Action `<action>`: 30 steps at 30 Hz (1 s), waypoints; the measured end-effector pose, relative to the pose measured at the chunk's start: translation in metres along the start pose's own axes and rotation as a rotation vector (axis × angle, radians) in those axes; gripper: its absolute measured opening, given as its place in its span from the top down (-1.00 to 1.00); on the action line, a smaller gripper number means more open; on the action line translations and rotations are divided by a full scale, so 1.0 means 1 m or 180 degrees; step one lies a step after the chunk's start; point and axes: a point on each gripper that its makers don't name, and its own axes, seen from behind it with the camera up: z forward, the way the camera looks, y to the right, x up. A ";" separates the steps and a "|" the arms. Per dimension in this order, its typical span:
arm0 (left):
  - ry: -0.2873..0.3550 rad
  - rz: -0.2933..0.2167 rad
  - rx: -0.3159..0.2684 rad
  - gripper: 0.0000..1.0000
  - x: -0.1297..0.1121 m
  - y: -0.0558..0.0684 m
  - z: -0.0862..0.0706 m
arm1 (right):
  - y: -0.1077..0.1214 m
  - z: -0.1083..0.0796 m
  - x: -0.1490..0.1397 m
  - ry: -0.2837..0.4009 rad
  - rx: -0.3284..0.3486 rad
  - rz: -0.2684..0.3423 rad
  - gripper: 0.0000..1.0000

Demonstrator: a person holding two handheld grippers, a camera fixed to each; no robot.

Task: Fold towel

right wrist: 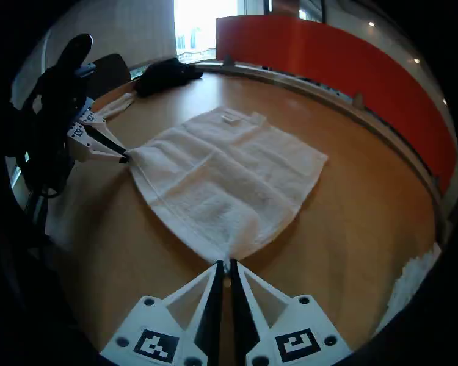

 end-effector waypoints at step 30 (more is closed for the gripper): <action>0.0256 -0.0230 -0.0057 0.81 0.058 0.014 -0.094 | -0.005 -0.084 0.082 0.0579 -0.0131 0.0077 0.84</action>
